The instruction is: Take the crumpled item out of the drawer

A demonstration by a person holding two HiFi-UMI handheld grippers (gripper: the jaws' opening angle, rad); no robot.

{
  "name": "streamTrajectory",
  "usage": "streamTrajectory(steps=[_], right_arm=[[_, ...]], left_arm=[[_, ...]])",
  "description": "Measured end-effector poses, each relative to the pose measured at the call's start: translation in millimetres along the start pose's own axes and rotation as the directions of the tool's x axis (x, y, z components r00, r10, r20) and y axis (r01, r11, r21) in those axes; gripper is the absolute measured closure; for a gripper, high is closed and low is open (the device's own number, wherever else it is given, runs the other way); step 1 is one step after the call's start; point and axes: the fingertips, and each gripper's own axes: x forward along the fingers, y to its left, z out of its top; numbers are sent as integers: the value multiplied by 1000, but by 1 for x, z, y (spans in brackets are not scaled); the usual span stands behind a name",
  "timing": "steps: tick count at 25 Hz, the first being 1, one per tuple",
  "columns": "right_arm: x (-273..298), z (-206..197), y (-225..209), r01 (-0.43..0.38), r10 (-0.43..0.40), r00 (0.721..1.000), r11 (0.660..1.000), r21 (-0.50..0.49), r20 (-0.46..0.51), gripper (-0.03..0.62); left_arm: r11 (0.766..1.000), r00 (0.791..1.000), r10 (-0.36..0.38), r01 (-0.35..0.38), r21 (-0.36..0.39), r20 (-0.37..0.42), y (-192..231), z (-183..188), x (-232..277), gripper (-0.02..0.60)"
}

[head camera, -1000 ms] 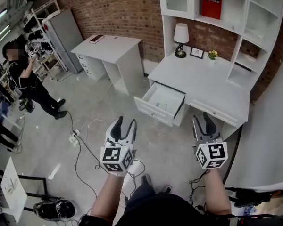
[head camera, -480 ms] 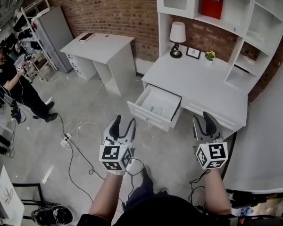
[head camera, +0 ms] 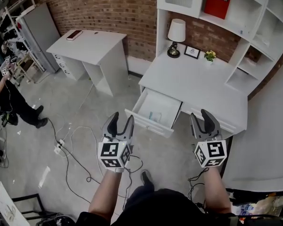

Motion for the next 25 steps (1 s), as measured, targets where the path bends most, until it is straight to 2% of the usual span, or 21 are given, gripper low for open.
streamTrajectory(steps=[7, 12, 18, 25], right_arm=[[41, -3, 9, 23, -23, 999, 1000, -4, -30, 428], [65, -10, 3, 26, -25, 999, 1000, 9, -46, 427], [104, -31, -4, -23, 25, 998, 999, 29, -59, 424], [175, -32, -27, -107, 110, 993, 993, 58, -37, 424]], left_arm=[[999, 1000, -23, 23, -24, -11, 36, -4, 34, 365], [999, 999, -35, 34, -31, -28, 46, -8, 58, 365], [999, 997, -22, 20, -27, -68, 50, -23, 89, 365], [999, 996, 32, -32, 6, -79, 58, -8, 141, 365]])
